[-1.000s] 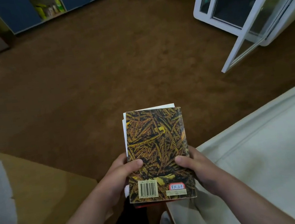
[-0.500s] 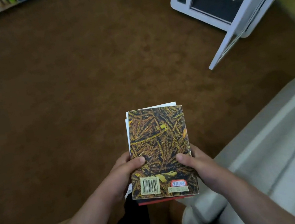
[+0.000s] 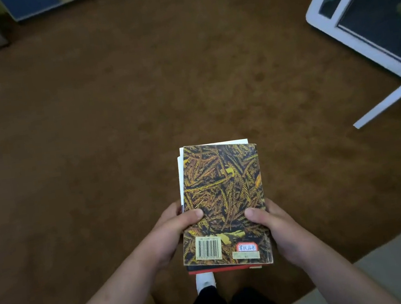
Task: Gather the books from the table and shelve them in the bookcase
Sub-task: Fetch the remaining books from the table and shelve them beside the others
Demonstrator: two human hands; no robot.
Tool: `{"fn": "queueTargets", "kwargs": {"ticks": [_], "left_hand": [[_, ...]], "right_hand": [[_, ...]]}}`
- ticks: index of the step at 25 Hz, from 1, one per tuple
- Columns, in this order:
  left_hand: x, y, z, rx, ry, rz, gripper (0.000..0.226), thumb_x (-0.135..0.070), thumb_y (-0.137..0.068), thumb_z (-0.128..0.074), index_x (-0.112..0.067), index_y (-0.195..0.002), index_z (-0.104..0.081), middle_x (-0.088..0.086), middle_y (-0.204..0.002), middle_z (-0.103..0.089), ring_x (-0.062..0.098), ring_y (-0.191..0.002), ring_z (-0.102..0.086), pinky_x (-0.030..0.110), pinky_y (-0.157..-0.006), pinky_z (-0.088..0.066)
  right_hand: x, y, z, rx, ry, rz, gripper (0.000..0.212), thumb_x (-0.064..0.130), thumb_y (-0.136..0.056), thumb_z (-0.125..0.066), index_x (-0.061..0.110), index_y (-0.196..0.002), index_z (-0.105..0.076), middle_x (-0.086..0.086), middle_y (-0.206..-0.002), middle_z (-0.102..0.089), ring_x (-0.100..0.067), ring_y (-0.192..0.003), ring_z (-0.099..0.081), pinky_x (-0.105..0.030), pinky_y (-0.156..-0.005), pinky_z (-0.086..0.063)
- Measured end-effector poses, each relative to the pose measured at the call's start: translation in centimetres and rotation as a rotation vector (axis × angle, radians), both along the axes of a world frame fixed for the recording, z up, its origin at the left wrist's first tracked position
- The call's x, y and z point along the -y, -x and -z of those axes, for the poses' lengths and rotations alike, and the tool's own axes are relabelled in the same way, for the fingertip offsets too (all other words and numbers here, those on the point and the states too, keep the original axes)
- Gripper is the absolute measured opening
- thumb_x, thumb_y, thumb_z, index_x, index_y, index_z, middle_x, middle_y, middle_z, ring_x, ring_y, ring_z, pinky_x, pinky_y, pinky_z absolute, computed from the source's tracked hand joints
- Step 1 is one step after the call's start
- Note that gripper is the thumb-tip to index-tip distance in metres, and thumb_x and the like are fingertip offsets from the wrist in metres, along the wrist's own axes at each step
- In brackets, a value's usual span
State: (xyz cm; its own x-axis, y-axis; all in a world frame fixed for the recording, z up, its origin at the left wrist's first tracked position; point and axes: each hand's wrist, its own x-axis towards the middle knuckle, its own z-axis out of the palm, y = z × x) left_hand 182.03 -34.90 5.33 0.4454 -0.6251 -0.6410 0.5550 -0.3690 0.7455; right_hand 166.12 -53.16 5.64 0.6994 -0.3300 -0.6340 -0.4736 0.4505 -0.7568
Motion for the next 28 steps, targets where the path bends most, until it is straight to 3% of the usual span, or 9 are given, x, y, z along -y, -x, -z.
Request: {"fn": "queueTargets", "kwargs": {"ticks": [3,8,9,12,14,18,22,26,28], "left_hand": [[-1.0,-3.3,-0.5,0.015,0.031,-0.124,0.075,-0.043,-0.055,-0.080,-0.013,-0.121,-0.059,0.011,-0.108,-0.078,0.031,-0.099,-0.075,0.051,-0.094,-0.055],[-1.2,-8.0,-0.7,0.013,0.063,-0.296,0.081,-0.042,-0.056,-0.081,-0.009,-0.126,-0.057,0.015,-0.112,-0.077,0.035,-0.103,-0.074,0.054,-0.097,-0.054],[-1.0,-9.0,-0.7,0.017,0.068,-0.336,0.082,-0.042,-0.056,-0.081,-0.009,-0.126,-0.057,0.015,-0.111,-0.077,0.035,-0.102,-0.074,0.052,-0.095,-0.054],[0.2,-12.2,-0.9,0.019,0.076,-0.472,0.086,-0.043,-0.050,-0.086,-0.008,-0.123,-0.057,0.016,-0.107,-0.078,0.034,-0.097,-0.075,0.049,-0.088,-0.057],[0.8,-13.8,-0.8,0.022,0.080,-0.548,0.087,-0.042,-0.050,-0.086,-0.007,-0.124,-0.057,0.016,-0.107,-0.078,0.036,-0.097,-0.075,0.050,-0.088,-0.057],[1.2,-16.2,-0.9,-0.020,0.074,-0.757,0.090,-0.042,-0.052,-0.088,-0.009,-0.129,-0.054,0.018,-0.115,-0.075,0.040,-0.104,-0.073,0.057,-0.096,-0.053],[-0.6,-16.7,-1.2,-0.049,0.057,-0.997,0.083,-0.039,-0.057,-0.083,-0.008,-0.129,-0.055,0.022,-0.117,-0.073,0.043,-0.107,-0.070,0.064,-0.100,-0.049],[-4.0,-16.7,-1.4,-0.076,0.058,-1.209,0.070,-0.030,-0.068,-0.079,-0.007,-0.129,-0.054,0.024,-0.117,-0.073,0.045,-0.106,-0.070,0.062,-0.095,-0.053],[-6.2,-17.2,-1.0,-0.077,0.078,-1.322,0.071,-0.030,-0.069,-0.081,-0.005,-0.129,-0.053,0.026,-0.118,-0.071,0.047,-0.107,-0.069,0.063,-0.095,-0.052]], "right_hand": [[0.6,-5.5,-0.6,0.027,0.023,-0.120,0.084,0.049,-0.051,-0.081,0.023,-0.127,-0.058,-0.006,-0.112,-0.078,-0.026,-0.101,-0.075,-0.046,-0.095,-0.056],[2.8,-14.1,-0.9,0.052,0.031,-0.294,0.048,0.032,-0.066,-0.073,0.025,-0.112,-0.061,0.005,-0.091,-0.080,-0.011,-0.082,-0.077,-0.022,-0.068,-0.057],[3.4,-16.1,-0.9,0.060,0.037,-0.345,0.053,0.034,-0.065,-0.074,0.024,-0.115,-0.061,0.005,-0.094,-0.080,-0.011,-0.083,-0.077,-0.023,-0.070,-0.057],[5.4,-22.5,-1.3,0.039,0.065,-0.478,0.095,0.050,-0.050,-0.080,0.017,-0.135,-0.052,-0.003,-0.117,-0.074,-0.021,-0.102,-0.073,-0.038,-0.091,-0.057],[6.4,-26.1,-1.4,0.027,0.090,-0.574,0.107,0.056,-0.047,-0.079,0.017,-0.141,-0.046,-0.007,-0.124,-0.070,-0.025,-0.109,-0.071,-0.046,-0.100,-0.054],[7.2,-33.5,-1.7,0.043,0.102,-0.789,0.101,0.056,-0.050,-0.080,0.017,-0.139,-0.049,-0.009,-0.124,-0.071,-0.027,-0.108,-0.072,-0.050,-0.101,-0.054],[4.3,-39.5,-2.6,0.064,0.085,-1.022,0.083,0.055,-0.050,-0.078,0.024,-0.123,-0.055,-0.006,-0.117,-0.074,-0.025,-0.102,-0.074,-0.045,-0.096,-0.057],[-0.9,-44.0,-2.6,0.095,0.068,-1.257,0.077,0.057,-0.053,-0.076,0.027,-0.121,-0.058,-0.003,-0.112,-0.077,-0.017,-0.096,-0.077,-0.030,-0.083,-0.061],[-4.1,-46.4,-2.4,0.094,0.054,-1.340,0.078,0.055,-0.053,-0.076,0.025,-0.122,-0.059,-0.004,-0.113,-0.077,-0.018,-0.097,-0.077,-0.033,-0.086,-0.061]]}}
